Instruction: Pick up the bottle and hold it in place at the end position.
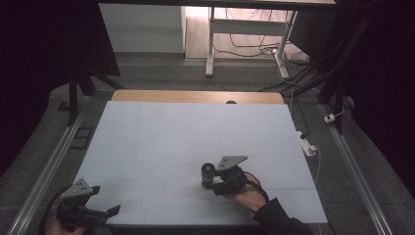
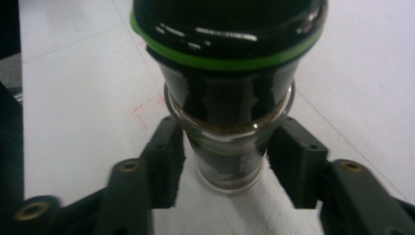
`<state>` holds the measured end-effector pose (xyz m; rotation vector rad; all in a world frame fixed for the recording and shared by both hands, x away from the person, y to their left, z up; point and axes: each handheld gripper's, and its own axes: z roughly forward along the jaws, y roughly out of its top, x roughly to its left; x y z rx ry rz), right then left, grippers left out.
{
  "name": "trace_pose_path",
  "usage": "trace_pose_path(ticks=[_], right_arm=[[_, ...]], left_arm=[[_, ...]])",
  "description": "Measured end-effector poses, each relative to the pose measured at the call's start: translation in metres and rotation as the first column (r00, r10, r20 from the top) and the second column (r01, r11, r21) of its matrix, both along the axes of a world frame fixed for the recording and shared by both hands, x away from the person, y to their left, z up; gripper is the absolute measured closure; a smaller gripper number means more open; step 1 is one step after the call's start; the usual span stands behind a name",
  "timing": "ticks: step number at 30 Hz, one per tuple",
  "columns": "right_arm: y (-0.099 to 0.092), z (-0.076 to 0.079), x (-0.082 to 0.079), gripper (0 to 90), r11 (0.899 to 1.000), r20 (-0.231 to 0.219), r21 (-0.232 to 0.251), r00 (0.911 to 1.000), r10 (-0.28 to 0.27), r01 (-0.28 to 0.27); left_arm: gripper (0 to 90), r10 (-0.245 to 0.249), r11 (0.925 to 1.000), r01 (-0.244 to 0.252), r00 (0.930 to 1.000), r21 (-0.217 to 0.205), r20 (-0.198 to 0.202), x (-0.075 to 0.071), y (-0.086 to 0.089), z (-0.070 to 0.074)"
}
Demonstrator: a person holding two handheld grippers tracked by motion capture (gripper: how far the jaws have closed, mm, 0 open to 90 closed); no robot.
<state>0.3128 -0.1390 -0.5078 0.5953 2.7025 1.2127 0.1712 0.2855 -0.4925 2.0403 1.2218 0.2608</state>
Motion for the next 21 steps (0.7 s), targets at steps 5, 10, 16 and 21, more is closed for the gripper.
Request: trace_pose_path(ticks=[5,10,16,21], right_arm=[[0.001,0.001,-0.003,52.1,1.0,0.046,-0.018,0.9989,0.002,-0.001],[0.003,0.002,-0.004,52.7,0.999,0.059,-0.034,0.9982,-0.002,0.004],[0.003,0.007,-0.002,52.8,1.0,0.045,-0.024,0.999,-0.007,0.008],[0.003,0.013,0.005,52.8,1.0,0.034,-0.001,0.9993,-0.017,0.017]], left_arm=[[0.0,0.0,1.0,0.0,1.0,0.001,0.0,0.0,0.0,0.0],[0.0,-0.002,1.0,0.002,1.0,0.003,-0.002,0.0,0.0,0.0],[0.0,-0.002,1.0,0.002,1.0,0.004,-0.002,0.0,0.0,0.0],[0.0,0.001,1.0,-0.001,1.0,0.002,0.0,0.0,0.0,0.0]])
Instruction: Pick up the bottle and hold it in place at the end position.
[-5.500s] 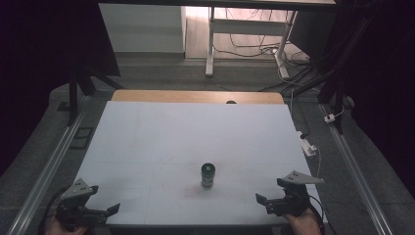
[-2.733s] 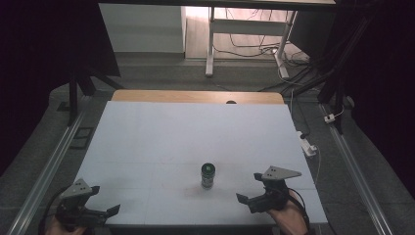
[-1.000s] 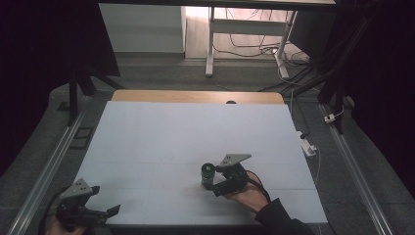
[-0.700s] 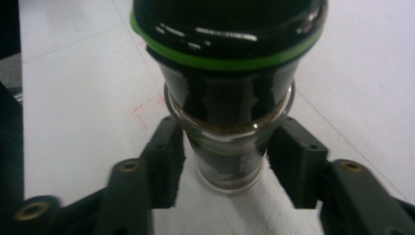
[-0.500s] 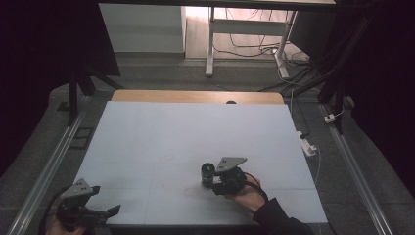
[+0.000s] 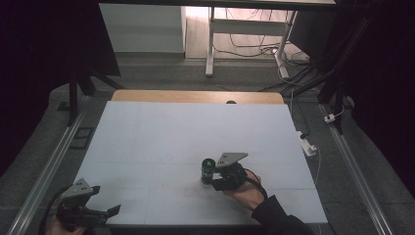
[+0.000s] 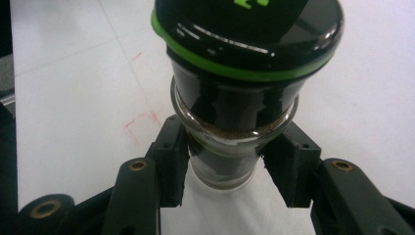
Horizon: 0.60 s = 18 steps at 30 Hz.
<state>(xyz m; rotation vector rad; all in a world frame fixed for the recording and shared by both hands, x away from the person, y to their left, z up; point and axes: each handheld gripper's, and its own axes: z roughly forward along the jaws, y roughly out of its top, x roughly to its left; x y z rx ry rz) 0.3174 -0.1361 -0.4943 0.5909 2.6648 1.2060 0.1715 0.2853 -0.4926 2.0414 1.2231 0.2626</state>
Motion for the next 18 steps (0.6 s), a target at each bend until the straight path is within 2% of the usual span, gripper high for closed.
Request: trace_pose_path(ticks=[6,14,18], right_arm=[[0.002,0.008,0.009,52.9,0.999,-0.007,0.023,0.9997,-0.023,0.023],[0.007,0.014,0.022,52.9,0.998,-0.025,0.025,0.9985,-0.05,0.05],[0.009,0.018,0.031,52.9,0.998,-0.018,0.03,0.998,-0.06,0.061]], left_arm=[[0.0,0.001,1.0,-0.001,1.0,-0.001,0.0,0.0,0.0,0.0],[0.0,0.001,1.0,-0.001,1.0,-0.001,0.0,0.0,0.0,0.0],[0.1,0.001,1.0,-0.001,1.0,-0.001,-0.001,0.0,0.0,0.0]])
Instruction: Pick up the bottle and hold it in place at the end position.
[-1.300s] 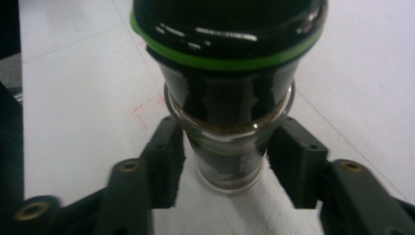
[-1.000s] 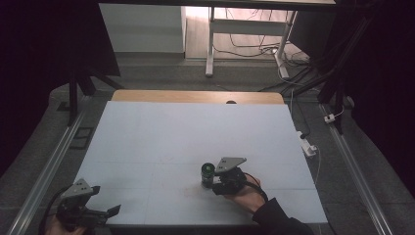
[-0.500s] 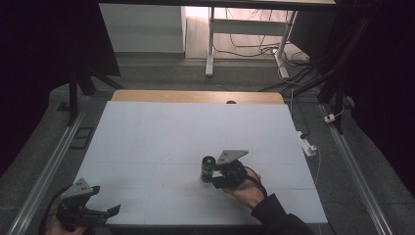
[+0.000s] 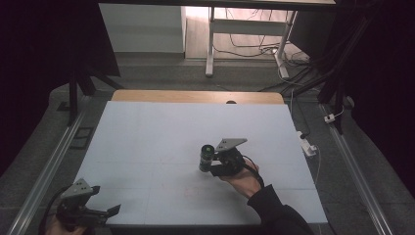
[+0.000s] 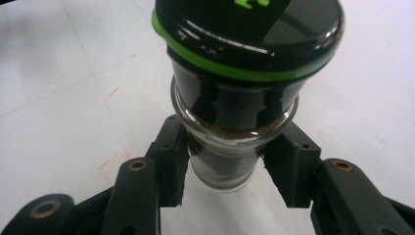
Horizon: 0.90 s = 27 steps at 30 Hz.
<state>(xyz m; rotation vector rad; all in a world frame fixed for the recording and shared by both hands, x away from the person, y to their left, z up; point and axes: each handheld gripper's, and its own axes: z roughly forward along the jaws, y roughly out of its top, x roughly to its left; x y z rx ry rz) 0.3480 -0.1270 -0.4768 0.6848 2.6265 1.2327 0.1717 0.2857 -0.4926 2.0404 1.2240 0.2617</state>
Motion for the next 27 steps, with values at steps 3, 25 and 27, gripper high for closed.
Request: trace_pose_path(ticks=[3,25,27], right_arm=[[0.002,0.002,0.006,52.9,1.0,0.01,-0.005,0.9999,-0.004,0.004],[0.022,0.004,0.055,52.9,0.998,0.052,-0.039,0.9979,-0.039,0.041],[0.024,0.003,0.059,52.9,0.998,0.051,-0.04,0.9977,-0.043,0.045]], left_arm=[[0.1,0.0,1.0,0.0,1.0,0.0,0.0,0.0,0.0,0.0],[0.1,-0.001,1.0,0.001,1.0,-0.003,0.0,0.001,0.0,0.0],[0.1,-0.001,1.0,0.001,1.0,-0.004,-0.001,0.001,0.0,0.0]])
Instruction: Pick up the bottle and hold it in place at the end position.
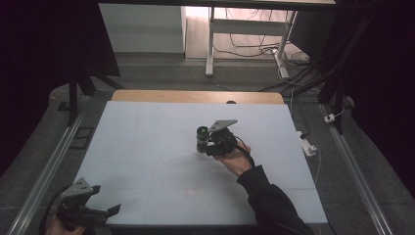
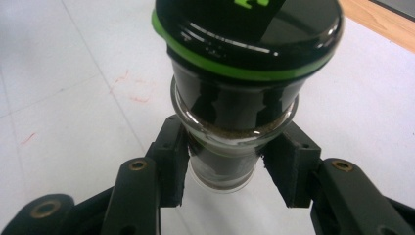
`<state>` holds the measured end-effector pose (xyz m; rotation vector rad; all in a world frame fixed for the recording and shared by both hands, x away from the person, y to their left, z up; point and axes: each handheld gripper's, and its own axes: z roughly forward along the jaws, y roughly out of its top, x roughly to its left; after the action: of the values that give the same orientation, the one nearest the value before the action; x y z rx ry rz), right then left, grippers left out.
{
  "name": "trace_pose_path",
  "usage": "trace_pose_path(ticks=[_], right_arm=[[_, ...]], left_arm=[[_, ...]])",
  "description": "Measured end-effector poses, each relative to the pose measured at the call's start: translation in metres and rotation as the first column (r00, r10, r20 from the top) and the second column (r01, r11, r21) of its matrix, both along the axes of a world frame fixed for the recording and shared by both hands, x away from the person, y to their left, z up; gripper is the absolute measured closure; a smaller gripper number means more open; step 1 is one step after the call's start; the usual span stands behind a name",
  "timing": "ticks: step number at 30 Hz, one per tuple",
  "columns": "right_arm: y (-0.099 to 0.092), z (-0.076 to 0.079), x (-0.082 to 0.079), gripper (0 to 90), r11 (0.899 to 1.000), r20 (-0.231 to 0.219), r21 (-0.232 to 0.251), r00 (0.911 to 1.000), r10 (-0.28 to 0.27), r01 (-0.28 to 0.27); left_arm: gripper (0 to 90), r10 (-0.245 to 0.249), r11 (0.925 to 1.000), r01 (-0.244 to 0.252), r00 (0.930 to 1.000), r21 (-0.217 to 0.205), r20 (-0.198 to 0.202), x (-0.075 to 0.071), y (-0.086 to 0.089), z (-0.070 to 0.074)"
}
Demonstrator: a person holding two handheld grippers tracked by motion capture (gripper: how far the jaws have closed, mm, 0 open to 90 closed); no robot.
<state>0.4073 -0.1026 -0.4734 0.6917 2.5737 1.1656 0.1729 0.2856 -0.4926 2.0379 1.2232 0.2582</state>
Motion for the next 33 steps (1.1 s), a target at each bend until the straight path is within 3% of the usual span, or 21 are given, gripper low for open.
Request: trace_pose_path(ticks=[16,33], right_arm=[[0.016,-0.017,0.024,52.9,1.0,-0.017,-0.006,0.9998,-0.01,0.01],[0.017,-0.031,0.024,52.8,0.999,-0.003,-0.046,0.9999,0.015,-0.015]], left_arm=[[0.1,0.003,1.0,-0.003,1.0,-0.001,-0.002,-0.001,0.001,0.0],[0.1,0.003,1.0,-0.003,1.0,0.0,-0.002,-0.001,0.001,0.0]])
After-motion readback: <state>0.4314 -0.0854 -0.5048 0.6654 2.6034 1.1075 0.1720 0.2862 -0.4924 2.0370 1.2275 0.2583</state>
